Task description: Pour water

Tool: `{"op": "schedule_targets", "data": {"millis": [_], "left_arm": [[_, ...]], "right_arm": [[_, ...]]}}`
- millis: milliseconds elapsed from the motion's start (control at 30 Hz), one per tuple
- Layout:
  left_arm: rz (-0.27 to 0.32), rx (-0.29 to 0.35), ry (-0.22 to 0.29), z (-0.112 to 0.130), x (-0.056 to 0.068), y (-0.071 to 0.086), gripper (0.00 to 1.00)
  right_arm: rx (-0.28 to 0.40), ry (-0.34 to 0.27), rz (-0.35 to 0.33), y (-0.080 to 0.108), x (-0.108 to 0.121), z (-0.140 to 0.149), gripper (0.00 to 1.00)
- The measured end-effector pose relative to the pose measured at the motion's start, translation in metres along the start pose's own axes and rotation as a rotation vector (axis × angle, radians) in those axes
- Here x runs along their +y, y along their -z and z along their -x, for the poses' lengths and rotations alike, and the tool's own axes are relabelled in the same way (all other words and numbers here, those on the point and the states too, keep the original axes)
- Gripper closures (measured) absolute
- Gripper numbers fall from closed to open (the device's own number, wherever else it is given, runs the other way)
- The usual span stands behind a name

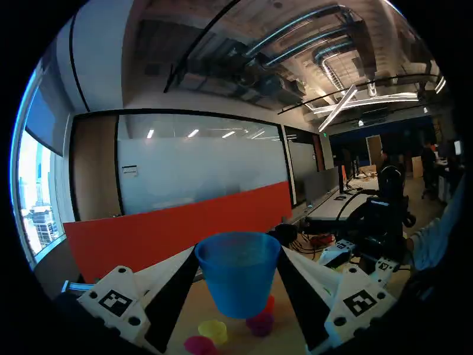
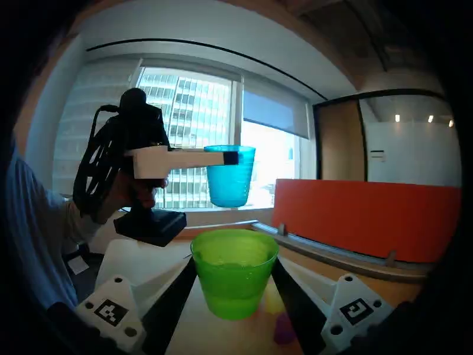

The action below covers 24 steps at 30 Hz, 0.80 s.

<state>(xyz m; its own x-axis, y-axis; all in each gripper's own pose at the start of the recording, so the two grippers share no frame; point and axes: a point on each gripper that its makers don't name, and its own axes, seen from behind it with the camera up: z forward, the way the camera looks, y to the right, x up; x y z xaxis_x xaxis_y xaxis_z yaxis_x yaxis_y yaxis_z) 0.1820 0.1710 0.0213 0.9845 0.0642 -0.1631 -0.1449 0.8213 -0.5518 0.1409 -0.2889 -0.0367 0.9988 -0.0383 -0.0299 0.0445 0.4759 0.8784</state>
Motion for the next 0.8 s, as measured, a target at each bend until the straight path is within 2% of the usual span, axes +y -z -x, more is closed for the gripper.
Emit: {"op": "schedule_targets", "data": {"millis": [367, 800], "left_arm": [[-0.022, -0.038, 0.057, 0.041, -0.008, 0.015, 0.11], [-0.036, -0.106, 0.073, 0.095, -0.008, 0.033, 0.11]], "right_arm": [[-0.03, -0.005, 0.029, 0.016, 0.014, -0.001, 0.12], [-0.059, -0.028, 0.072, 0.037, 0.035, 0.003, 0.12]]}}
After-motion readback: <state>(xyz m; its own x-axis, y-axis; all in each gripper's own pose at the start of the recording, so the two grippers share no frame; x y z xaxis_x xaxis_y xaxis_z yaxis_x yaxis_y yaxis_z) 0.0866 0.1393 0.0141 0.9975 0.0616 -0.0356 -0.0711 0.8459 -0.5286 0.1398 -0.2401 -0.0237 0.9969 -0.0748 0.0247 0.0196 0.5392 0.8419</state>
